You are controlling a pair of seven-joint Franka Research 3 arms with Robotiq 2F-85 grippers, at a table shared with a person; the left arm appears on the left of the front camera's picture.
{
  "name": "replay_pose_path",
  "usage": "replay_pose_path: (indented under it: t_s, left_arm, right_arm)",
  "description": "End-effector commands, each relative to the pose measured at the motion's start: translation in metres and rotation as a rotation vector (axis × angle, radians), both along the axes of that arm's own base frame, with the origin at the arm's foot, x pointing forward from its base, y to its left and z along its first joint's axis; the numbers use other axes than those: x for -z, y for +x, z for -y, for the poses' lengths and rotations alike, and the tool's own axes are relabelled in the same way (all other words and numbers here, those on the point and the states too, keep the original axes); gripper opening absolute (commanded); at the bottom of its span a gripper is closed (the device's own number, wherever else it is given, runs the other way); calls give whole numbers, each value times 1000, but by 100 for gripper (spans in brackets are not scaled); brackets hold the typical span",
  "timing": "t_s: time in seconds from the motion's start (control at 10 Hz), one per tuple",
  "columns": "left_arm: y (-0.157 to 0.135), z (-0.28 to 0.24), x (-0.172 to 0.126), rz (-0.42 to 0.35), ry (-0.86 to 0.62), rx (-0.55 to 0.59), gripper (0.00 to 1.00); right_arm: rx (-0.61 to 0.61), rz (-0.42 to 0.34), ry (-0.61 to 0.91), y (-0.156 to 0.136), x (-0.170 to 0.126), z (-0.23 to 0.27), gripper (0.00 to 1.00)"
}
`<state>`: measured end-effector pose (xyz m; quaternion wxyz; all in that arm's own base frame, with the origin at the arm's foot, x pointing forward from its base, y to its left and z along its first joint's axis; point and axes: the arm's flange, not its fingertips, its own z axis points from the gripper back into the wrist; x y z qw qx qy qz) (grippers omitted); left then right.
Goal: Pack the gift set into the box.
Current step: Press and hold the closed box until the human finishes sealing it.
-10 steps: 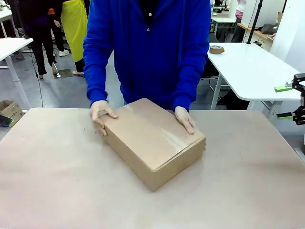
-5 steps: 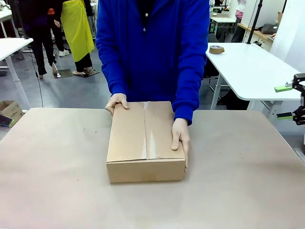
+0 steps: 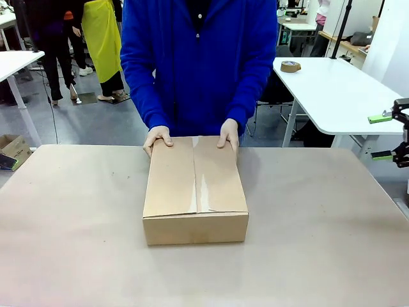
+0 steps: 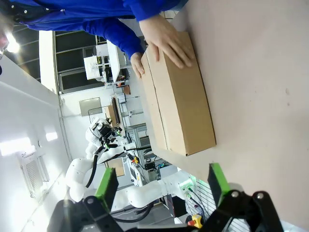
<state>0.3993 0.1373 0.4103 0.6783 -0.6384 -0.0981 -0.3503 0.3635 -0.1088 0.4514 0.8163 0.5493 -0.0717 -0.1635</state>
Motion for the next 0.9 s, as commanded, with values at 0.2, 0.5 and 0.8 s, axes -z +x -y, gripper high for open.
replay_pose_path:
  t_s: [0.2,0.5,0.8]
  left_arm:
    - [-4,2,-2,-2,5,-10,100]
    - [21,100,-45,557,115,282,100]
    - [32,250,-35,697,33,479,100]
  right_arm:
    - [-16,19,-9,-1,2,1,100]
    - [-572,383,-207,57,-29,-122,100]
    - [-1117,595,-202,65,17,-303,100]
